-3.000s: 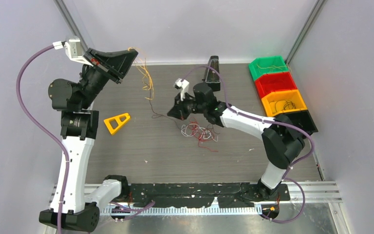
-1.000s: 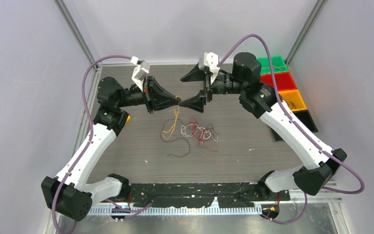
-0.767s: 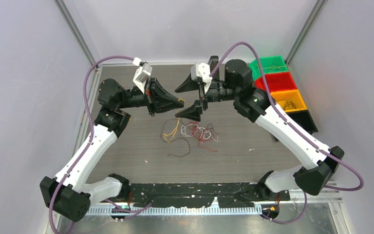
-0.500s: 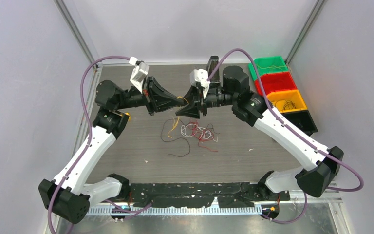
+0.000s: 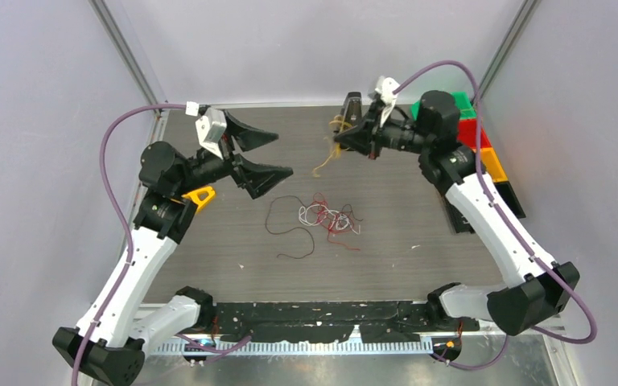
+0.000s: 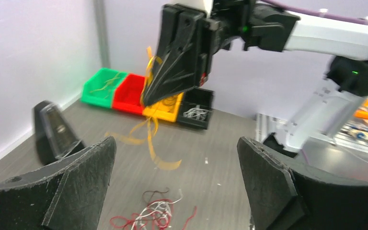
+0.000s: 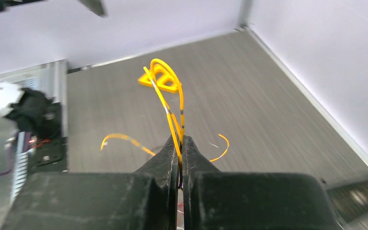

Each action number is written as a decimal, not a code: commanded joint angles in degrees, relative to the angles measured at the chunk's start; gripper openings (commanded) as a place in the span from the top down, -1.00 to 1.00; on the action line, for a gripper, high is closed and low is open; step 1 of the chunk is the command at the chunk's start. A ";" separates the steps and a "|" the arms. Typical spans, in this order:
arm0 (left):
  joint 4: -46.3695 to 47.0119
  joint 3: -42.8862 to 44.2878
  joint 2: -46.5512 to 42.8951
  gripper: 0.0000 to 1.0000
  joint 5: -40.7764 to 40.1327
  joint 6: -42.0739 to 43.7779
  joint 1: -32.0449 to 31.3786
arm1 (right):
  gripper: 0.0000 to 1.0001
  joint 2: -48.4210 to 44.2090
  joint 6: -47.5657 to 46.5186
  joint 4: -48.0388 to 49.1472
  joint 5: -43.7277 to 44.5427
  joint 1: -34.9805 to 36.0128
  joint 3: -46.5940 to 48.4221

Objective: Untangle the cables

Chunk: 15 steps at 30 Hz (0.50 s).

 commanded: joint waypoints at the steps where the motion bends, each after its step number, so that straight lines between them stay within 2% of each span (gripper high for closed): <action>1: -8.11 1.70 -0.32 -0.99 -9.95 7.33 2.23 | 0.89 -0.49 -2.28 -1.63 2.94 -8.60 2.92; 5: -10.26 0.80 -0.59 -0.99 -9.83 10.30 2.40 | 0.89 3.90 -8.77 -1.91 7.43 -21.92 5.24; 8: -10.47 -0.19 -0.21 -0.99 -9.78 10.19 2.40 | 0.89 12.47 -13.73 -1.71 14.86 -30.47 11.79; 11: -10.85 -0.15 0.99 -0.99 -10.08 10.53 2.40 | 0.89 22.06 -15.62 -1.99 17.38 -35.36 22.55; 15: -13.90 0.62 2.55 -0.99 -11.07 11.99 2.40 | 0.89 35.37 -18.80 -0.45 21.16 -37.74 33.35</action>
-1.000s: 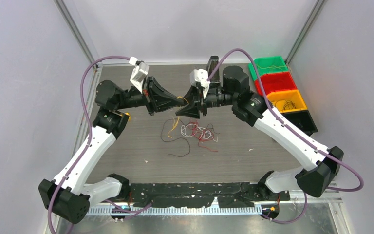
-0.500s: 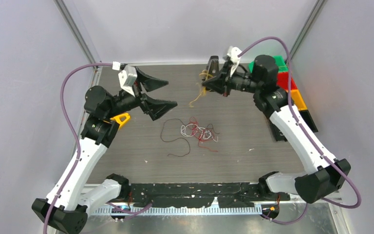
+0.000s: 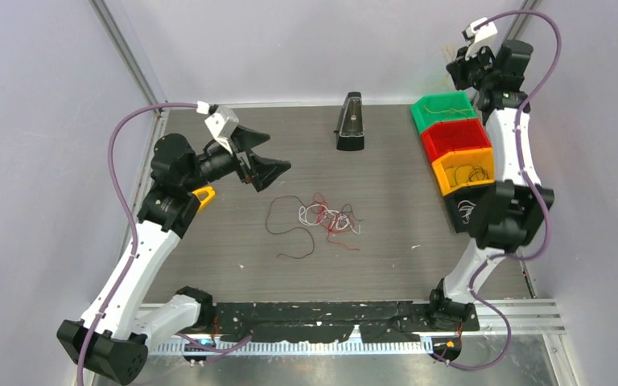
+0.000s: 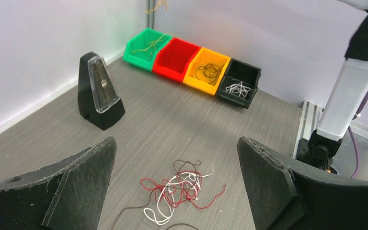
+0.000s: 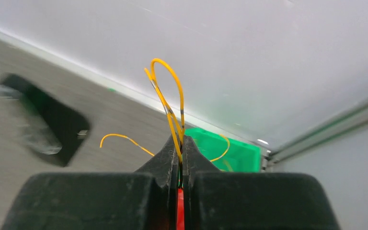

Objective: Untangle the cables

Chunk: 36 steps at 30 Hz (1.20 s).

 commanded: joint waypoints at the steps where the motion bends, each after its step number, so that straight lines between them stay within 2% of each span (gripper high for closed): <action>1: -3.13 0.77 1.65 -0.99 -2.15 2.82 0.27 | 0.89 11.61 -6.34 3.09 6.36 -1.67 10.10; 4: -4.52 0.59 2.12 -0.99 -3.12 3.76 0.28 | 0.89 18.62 -11.48 7.72 8.35 -1.81 13.59; 9: -5.81 -0.55 2.25 -0.99 -5.18 4.49 0.37 | 0.89 29.62 -18.18 5.45 9.54 -1.91 24.00; 17: -9.18 -0.87 2.17 -0.99 -7.07 6.78 0.80 | 0.89 38.36 -33.25 2.58 14.93 -1.72 25.52; 21: -11.36 -0.06 2.48 -0.99 -7.39 8.65 1.24 | 0.88 40.16 -35.32 0.55 15.10 -1.56 25.48; 25: -12.66 0.62 2.34 -0.99 -7.90 9.64 1.38 | 0.59 38.83 -32.70 -1.09 14.81 -0.93 25.21; 29: -13.04 0.72 1.97 -0.99 -8.18 9.60 1.51 | -0.01 34.19 -29.15 -2.44 13.83 -0.61 23.14; 30: -13.25 0.70 1.84 -0.99 -8.19 9.49 1.58 | -0.25 32.12 -28.04 -3.14 13.50 -0.58 22.40; 33: -13.41 0.36 1.14 -0.99 -8.69 9.10 1.74 | -0.64 27.12 -26.17 -5.40 12.05 -0.58 20.72; 36: -14.72 -0.34 1.03 -0.99 -10.53 8.14 2.26 | -0.79 20.43 -23.84 -8.59 8.78 -0.51 19.16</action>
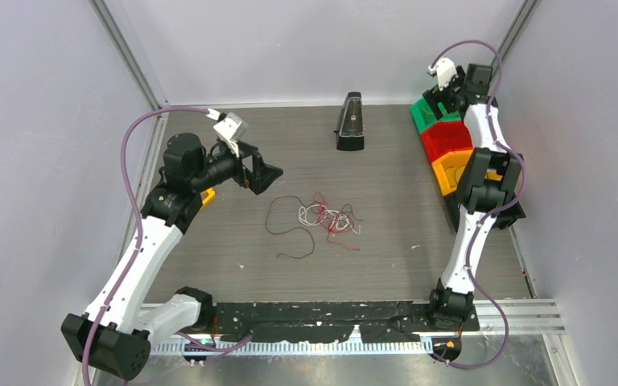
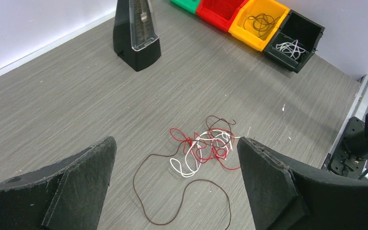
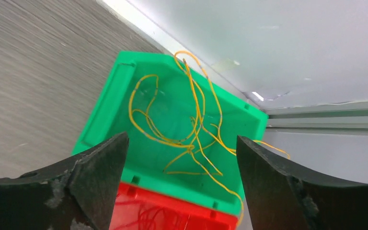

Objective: Untangle the cables

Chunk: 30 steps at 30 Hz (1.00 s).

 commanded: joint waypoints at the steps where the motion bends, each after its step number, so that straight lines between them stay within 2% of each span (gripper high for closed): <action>1: -2.55 0.72 -0.94 -0.99 -3.69 -0.79 1.00 | -0.86 -15.50 4.56 -4.45 -5.91 0.50 -0.46; 3: -6.07 0.93 0.61 -0.99 -6.40 -1.94 1.83 | -0.92 -19.27 5.39 -9.22 -7.56 0.86 -1.11; 8: -10.53 -0.03 5.47 -0.98 -0.66 -3.06 2.64 | -0.98 -29.23 7.81 -25.67 -10.55 4.49 -4.95; 12: -7.14 -4.34 9.61 -0.62 2.18 -6.16 2.43 | -0.89 -37.46 13.84 -31.73 -14.26 14.00 -17.19; 14: -4.58 -5.04 13.27 -0.39 3.41 -7.95 1.86 | -0.82 -40.90 17.06 -30.92 -17.09 19.24 -25.43; 17: -3.56 -3.09 20.87 -0.18 5.31 -7.27 -0.20 | -0.76 -44.59 19.90 -26.94 -18.23 25.40 -37.74; 21: -2.55 -1.75 27.98 -0.02 2.12 -9.20 -0.66 | -0.74 -44.39 25.35 -18.61 -17.28 33.01 -46.62; 23: -3.67 -0.45 30.01 -0.02 -1.12 -8.72 -0.25 | -0.74 -42.02 26.82 -16.27 -14.59 36.34 -47.88; 27: -4.84 1.01 31.47 -0.26 -8.75 -3.87 -0.29 | -0.74 -37.45 29.47 -12.52 -10.45 39.47 -47.99; 30: -11.16 5.97 37.24 -0.31 -13.19 -1.63 -0.95 | -0.73 -33.91 29.21 -12.74 -8.89 40.38 -46.57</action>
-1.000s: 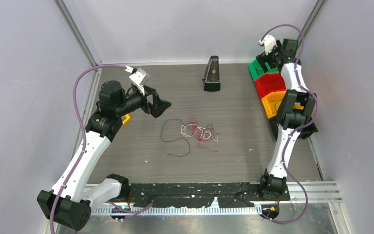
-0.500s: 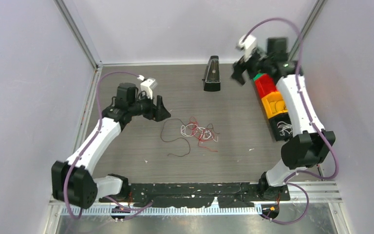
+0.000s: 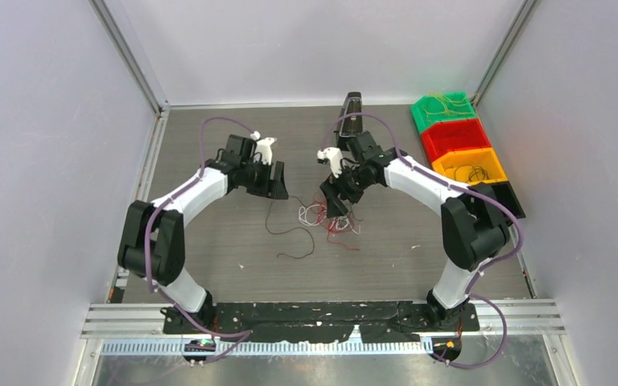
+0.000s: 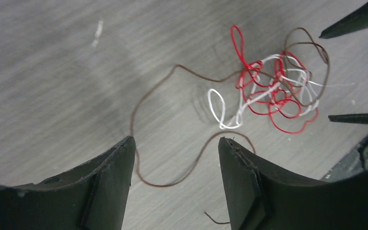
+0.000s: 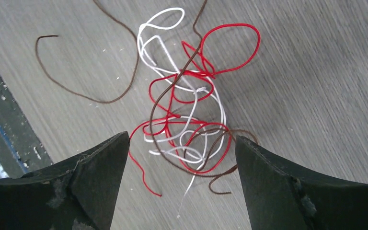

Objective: Untangle the cables

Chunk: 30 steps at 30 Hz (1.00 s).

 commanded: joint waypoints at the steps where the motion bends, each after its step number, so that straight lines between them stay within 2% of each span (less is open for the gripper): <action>1: -5.41 7.96 6.09 -0.31 -6.73 4.34 -0.60 | -0.73 3.42 2.55 4.37 3.87 0.70 2.32; 11: -8.53 8.23 13.67 -0.08 -4.18 1.99 -1.88 | -0.68 8.05 0.38 3.95 9.13 1.83 0.22; 13: -9.22 8.49 14.64 0.06 -1.54 0.59 -2.01 | -0.65 8.36 -0.24 3.44 10.41 1.94 -0.01; 17: -9.86 8.52 13.62 0.55 1.10 0.32 -1.94 | -0.63 8.46 -1.27 3.11 12.30 2.03 -1.45; 20: -9.45 8.19 8.83 1.00 3.04 1.38 -0.75 | -0.57 8.32 -2.21 2.95 13.99 1.97 -2.54; 25: -13.34 13.10 -7.02 1.00 9.72 4.24 1.01 | -0.53 7.64 -3.36 2.51 15.31 1.88 -5.16; 28: -14.57 16.87 -16.60 1.00 12.79 1.58 1.85 | -0.56 7.12 -3.79 2.33 15.79 1.80 -6.58; 30: -11.73 18.13 -22.46 1.00 14.89 -1.09 3.08 | -0.57 6.64 -4.24 2.27 15.80 1.67 -8.13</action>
